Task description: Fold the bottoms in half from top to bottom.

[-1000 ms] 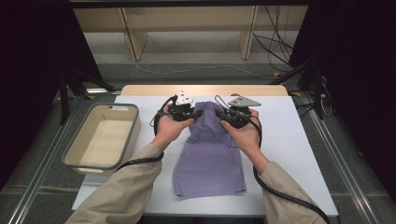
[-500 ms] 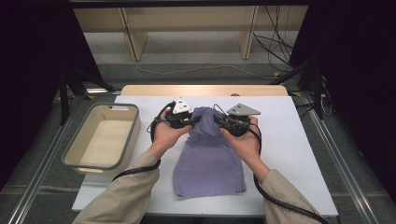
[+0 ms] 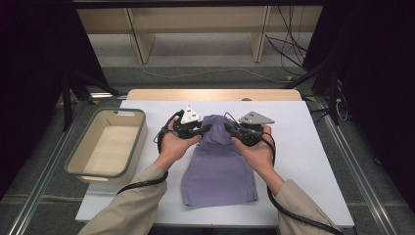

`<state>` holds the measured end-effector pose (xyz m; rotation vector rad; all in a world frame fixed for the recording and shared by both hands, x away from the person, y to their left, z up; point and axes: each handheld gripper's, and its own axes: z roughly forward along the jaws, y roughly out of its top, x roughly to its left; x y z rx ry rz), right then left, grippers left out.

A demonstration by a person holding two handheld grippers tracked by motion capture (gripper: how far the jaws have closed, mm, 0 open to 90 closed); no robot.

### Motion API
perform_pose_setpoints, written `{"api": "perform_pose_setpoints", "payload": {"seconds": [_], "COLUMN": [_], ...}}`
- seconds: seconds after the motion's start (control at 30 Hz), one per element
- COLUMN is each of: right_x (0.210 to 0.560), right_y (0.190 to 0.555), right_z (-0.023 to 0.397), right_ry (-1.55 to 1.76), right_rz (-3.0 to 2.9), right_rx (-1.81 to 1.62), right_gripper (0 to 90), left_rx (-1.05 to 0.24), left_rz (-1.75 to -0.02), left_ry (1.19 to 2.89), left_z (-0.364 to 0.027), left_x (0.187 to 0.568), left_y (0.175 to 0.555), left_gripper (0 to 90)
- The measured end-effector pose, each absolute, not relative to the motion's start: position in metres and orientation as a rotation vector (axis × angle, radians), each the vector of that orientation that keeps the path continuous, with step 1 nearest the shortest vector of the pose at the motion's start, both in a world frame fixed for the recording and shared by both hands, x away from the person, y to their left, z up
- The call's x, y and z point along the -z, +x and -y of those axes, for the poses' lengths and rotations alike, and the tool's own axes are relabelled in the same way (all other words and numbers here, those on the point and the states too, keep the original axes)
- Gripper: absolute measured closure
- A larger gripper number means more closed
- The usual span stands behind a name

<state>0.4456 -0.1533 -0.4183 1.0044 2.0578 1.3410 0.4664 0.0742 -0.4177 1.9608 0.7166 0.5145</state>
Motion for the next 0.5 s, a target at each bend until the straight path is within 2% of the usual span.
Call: {"api": "perform_pose_setpoints", "payload": {"seconds": [0.5], "right_x": [0.419], "right_y": [0.437], "right_z": [0.155], "right_ry": [0.999], "right_rz": [-2.061], "right_rx": [-1.324], "right_gripper": [76.6], "left_rx": [-0.519], "left_rz": [-0.717], "left_ry": [1.949], "left_z": [-0.073], "left_x": [0.419], "left_y": [0.455], "left_gripper": [75.2]}}
